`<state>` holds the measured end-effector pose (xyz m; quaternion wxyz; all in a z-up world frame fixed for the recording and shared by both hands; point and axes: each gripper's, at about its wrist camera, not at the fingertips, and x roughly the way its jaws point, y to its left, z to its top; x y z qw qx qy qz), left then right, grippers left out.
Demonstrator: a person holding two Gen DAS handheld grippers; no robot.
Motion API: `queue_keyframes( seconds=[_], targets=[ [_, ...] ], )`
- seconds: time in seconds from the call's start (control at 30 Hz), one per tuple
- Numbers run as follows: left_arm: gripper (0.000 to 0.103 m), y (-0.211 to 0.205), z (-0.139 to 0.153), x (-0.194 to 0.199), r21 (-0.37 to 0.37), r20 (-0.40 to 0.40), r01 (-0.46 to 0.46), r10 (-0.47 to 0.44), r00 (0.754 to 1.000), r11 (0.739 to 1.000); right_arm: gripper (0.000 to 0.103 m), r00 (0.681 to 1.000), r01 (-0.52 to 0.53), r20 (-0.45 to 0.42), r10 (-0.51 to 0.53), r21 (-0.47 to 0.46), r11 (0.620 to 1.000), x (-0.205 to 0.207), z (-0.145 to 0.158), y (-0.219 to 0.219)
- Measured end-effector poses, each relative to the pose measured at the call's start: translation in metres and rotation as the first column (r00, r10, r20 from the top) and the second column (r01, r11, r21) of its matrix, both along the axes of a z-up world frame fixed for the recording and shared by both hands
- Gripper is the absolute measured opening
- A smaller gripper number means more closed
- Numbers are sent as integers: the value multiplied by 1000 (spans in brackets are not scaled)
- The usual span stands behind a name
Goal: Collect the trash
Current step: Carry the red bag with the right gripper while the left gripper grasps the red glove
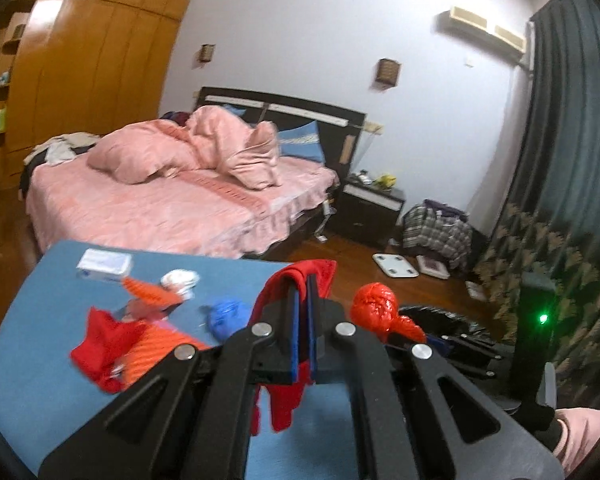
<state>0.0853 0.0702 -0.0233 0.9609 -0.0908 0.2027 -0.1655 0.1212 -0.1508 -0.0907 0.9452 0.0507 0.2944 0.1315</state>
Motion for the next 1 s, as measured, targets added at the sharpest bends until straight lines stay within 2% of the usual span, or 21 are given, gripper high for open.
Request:
queue_keyframes(
  seconds=[0.13, 0.37, 0.57, 0.7, 0.73, 0.77, 0.8, 0.87, 0.93, 1.0],
  targets=[
    [3, -23, 6, 4, 4, 10, 59, -59, 998, 998, 18, 999, 48, 14, -48, -9, 999, -6, 8, -27],
    [3, -77, -5, 24, -1, -25, 188, -188, 982, 982, 18, 989, 143, 33, -143, -21, 989, -18, 17, -76],
    [3, -133, -15, 39, -19, -51, 309, -310, 949, 951, 18, 970, 241, 19, -241, -34, 970, -31, 10, -124],
    [5, -170, -27, 51, -27, -88, 385, -386, 918, 923, 18, 952, 305, -10, -306, -44, 951, -37, -1, -155],
    [6, -177, -32, 54, -24, -104, 397, -397, 912, 917, 21, 946, 322, -22, -324, -49, 945, -39, -6, -163],
    [12, -182, -36, 56, -20, -116, 404, -403, 908, 915, 22, 941, 335, -31, -336, -52, 941, -41, -10, -168],
    [28, -188, -42, 58, -12, -138, 413, -410, 901, 911, 24, 936, 347, -38, -349, -53, 936, -42, -13, -173],
    [49, -191, -54, 61, -5, -174, 406, -401, 900, 914, 37, 927, 368, -54, -371, -58, 928, -46, -21, -180],
    [53, -187, -66, 61, -5, -210, 399, -391, 896, 917, 53, 921, 383, -58, -386, -56, 922, -49, -26, -185],
    [56, -181, -75, 60, 5, -237, 388, -376, 896, 922, 62, 919, 387, -60, -390, -60, 920, -50, -29, -185]
  ],
)
